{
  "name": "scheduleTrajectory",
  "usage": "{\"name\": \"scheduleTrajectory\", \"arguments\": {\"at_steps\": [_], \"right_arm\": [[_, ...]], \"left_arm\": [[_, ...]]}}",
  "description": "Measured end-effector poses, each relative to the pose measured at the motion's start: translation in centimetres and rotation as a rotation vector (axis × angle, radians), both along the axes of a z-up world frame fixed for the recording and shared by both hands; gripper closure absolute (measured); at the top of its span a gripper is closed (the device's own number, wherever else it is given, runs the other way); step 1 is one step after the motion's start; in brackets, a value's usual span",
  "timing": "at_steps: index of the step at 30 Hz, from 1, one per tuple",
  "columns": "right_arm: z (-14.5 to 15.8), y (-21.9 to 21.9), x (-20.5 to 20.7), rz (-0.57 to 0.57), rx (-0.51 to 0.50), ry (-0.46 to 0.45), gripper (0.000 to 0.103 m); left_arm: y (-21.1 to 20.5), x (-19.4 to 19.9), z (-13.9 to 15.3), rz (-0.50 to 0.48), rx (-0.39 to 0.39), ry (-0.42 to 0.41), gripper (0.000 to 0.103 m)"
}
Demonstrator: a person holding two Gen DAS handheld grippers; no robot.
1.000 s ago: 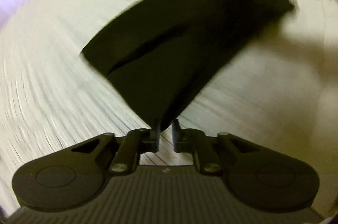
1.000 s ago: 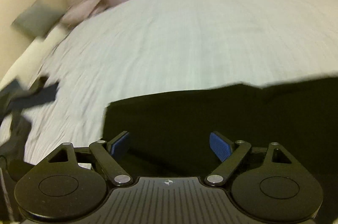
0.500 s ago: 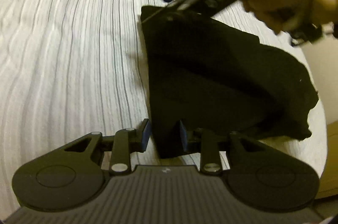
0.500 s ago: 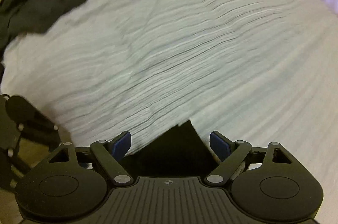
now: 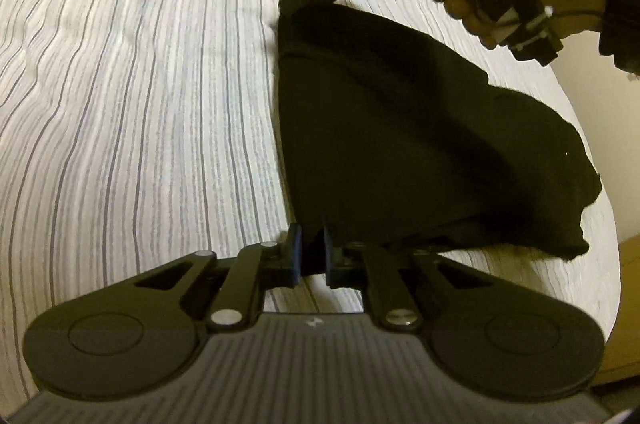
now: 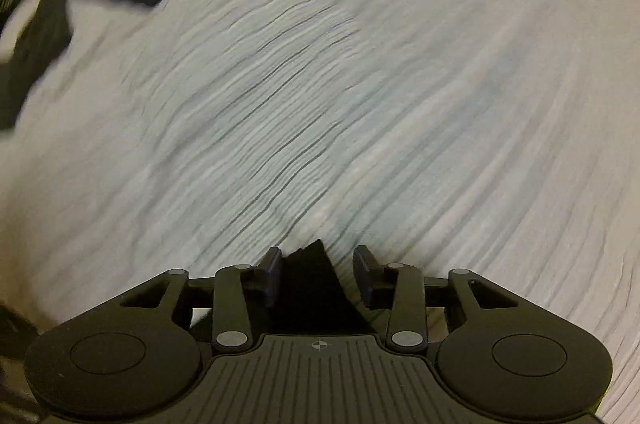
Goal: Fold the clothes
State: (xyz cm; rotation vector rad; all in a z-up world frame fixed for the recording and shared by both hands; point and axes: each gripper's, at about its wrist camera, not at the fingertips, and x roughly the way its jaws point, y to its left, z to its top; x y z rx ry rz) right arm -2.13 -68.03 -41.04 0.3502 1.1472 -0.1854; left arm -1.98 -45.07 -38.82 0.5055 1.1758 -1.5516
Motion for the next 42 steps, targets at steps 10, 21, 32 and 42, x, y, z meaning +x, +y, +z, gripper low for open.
{"name": "scheduleTrajectory", "arguments": {"at_steps": [10, 21, 32, 42], "right_arm": [[3.9, 3.2, -5.1, -0.087, -0.023, -0.137, 0.057], [-0.1, 6.9, -1.8, -0.087, -0.017, -0.002, 0.057], [4.3, -0.1, -6.9, -0.387, -0.060, -0.170, 0.062], [-0.5, 8.1, -22.2, -0.692, 0.019, -0.061, 0.041]], "left_arm": [[-0.5, 2.0, 1.4, 0.068, 0.029, 0.114, 0.090], [1.1, 0.2, 0.7, 0.013, 0.032, 0.032, 0.094], [2.5, 2.5, 1.5, 0.032, 0.038, 0.083, 0.096], [4.2, 1.8, 2.7, -0.138, 0.089, -0.041, 0.096]]}}
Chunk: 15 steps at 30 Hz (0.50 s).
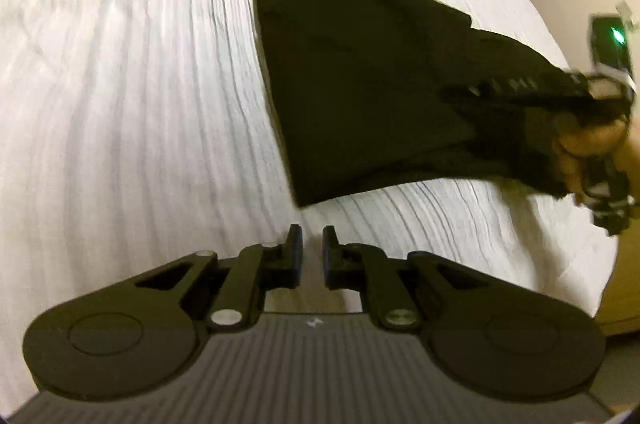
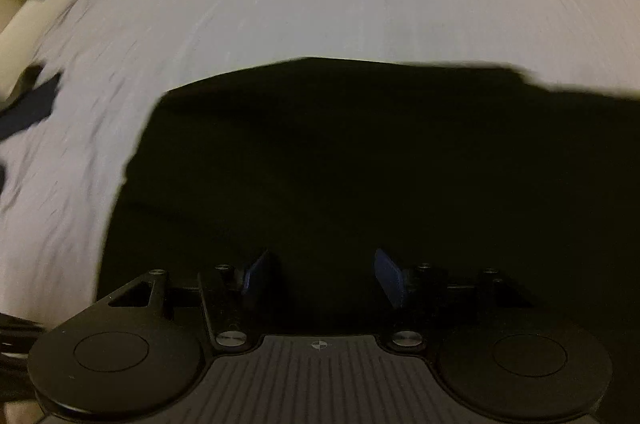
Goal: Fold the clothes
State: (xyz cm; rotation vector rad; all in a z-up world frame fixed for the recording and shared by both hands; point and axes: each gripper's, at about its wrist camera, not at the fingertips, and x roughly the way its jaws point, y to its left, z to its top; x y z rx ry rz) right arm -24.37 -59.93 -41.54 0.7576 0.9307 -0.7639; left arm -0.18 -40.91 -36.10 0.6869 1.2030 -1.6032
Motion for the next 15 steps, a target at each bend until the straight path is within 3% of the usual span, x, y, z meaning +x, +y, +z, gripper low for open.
{"name": "scheduleTrajectory", "arguments": {"at_steps": [4, 6, 9, 15], "right_arm": [[2.6, 4.5, -3.0, 0.005, -0.051, -0.008, 0.041], [2.7, 7.4, -2.4, 0.038, -0.051, -0.004, 0.041], [2.3, 10.7, -3.0, 0.030, -0.028, 0.004, 0.040], [3.1, 11.5, -5.8, -0.095, 0.003, -0.004, 0.040]], "left_arm": [[-1.0, 1.0, 1.3, 0.007, -0.015, -0.031, 0.094], [-2.5, 0.9, 1.5, -0.007, -0.017, -0.052, 0.079], [-4.5, 0.8, 1.5, -0.067, -0.029, -0.102, 0.072], [-9.3, 0.1, 1.2, -0.144, -0.034, -0.122, 0.056]]}}
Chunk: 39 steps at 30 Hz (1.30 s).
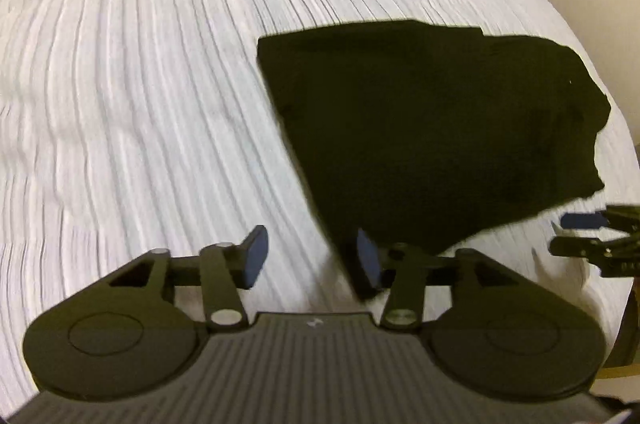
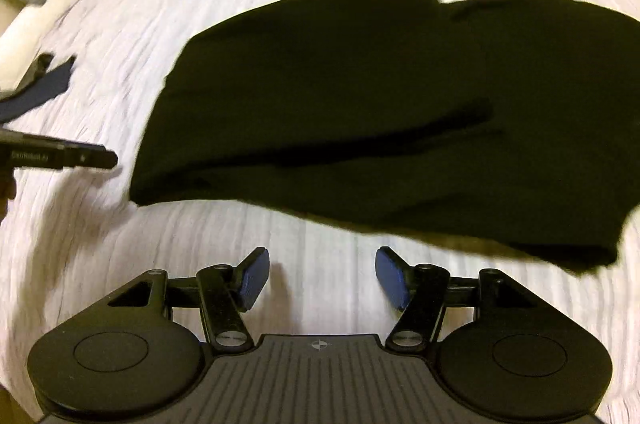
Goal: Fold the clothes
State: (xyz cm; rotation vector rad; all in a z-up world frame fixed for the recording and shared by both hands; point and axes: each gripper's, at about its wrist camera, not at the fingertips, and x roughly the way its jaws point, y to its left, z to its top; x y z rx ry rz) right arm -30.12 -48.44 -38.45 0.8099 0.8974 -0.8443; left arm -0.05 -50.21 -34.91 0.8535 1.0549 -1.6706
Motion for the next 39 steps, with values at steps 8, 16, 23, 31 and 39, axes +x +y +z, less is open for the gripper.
{"name": "scheduleTrajectory", "arguments": {"at_steps": [8, 16, 23, 31, 39], "right_arm": [[2.0, -7.0, -5.7, -0.276, -0.023, -0.173, 0.040], [-2.8, -15.1, -5.4, -0.328, 0.067, -0.198, 0.040], [-3.4, -15.9, -4.0, -0.190, 0.105, -0.119, 0.081], [-2.6, -16.1, -8.5, -0.327, 0.080, -0.124, 0.103], [1.3, -12.8, -6.1, -0.187, -0.051, -0.077, 0.043]], "left_arm": [[-3.2, -4.4, 1.8, -0.130, -0.114, -0.066, 0.056], [-4.0, -10.5, 0.6, -0.267, -0.109, -0.096, 0.056], [-3.1, -12.5, -0.6, -0.302, -0.058, -0.113, 0.056], [-2.4, -11.6, 0.0, -0.299, -0.063, -0.120, 0.056], [-1.3, -5.1, 1.2, -0.351, -0.140, -0.303, 0.050]]}}
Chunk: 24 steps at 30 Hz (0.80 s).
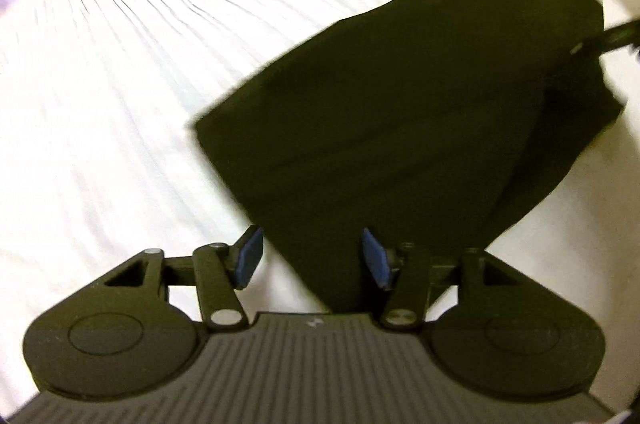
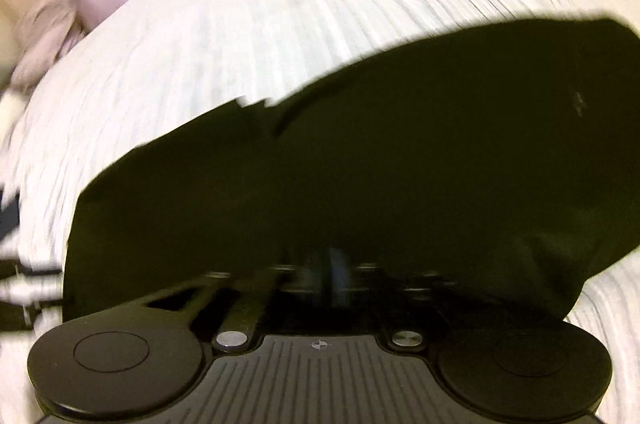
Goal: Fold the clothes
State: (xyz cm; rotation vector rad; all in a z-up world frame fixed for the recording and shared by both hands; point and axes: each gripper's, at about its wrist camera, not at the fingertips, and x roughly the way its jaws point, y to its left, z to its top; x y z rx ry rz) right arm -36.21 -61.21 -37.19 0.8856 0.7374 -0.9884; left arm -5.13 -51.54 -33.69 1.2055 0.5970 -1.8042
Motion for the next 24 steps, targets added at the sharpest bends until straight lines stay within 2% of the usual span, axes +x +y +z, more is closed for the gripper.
{"name": "scheduleTrajectory", "arguments": {"at_steps": [1, 3, 5, 8, 12, 14, 16, 19, 21, 22, 23, 24], "right_arm": [[0.4, 1.0, 1.0, 0.030, -0.020, 0.003, 0.024], [1.0, 2.6, 3.3, 0.095, -0.037, 0.002, 0.024], [1.4, 4.4, 6.0, 0.156, -0.042, -0.002, 0.024], [1.6, 8.4, 12.2, 0.327, -0.096, 0.037, 0.024], [0.4, 13.5, 21.1, 0.561, -0.224, 0.114, 0.024], [-0.9, 15.4, 24.9, 0.623, -0.292, 0.176, 0.025], [-2.4, 16.8, 27.7, 0.679, -0.322, 0.237, 0.025], [-5.5, 18.6, 30.3, 0.765, -0.366, 0.394, 0.025], [-6.9, 19.7, 30.6, 0.803, -0.460, 0.489, 0.025], [-7.0, 19.9, 30.2, 0.796, -0.497, 0.509, 0.025], [-7.1, 19.9, 29.8, 0.788, -0.524, 0.521, 0.035], [-7.1, 19.8, 29.4, 0.782, -0.521, 0.508, 0.037]], "left_arm": [[0.2, 0.8, 0.1, -0.032, -0.024, -0.043, 0.049], [0.4, 1.6, 0.3, -0.165, -0.110, -0.173, 0.043], [1.1, 2.0, -0.6, -0.339, -0.191, -0.294, 0.043], [1.6, 2.4, -2.0, -0.536, -0.283, -0.405, 0.043], [1.9, 3.1, -2.8, -0.660, -0.357, -0.432, 0.043], [2.3, 3.9, -3.1, -0.729, -0.396, -0.439, 0.043], [2.9, 4.1, -4.2, -0.845, -0.457, -0.472, 0.040], [3.5, 4.5, -6.0, -1.020, -0.549, -0.525, 0.039], [3.1, 4.7, -7.4, -1.115, -0.616, -0.562, 0.039], [2.7, 4.6, -7.8, -1.149, -0.636, -0.565, 0.039], [2.2, 4.5, -8.2, -1.182, -0.655, -0.568, 0.039], [1.8, 4.2, -8.6, -1.211, -0.670, -0.572, 0.039]]}}
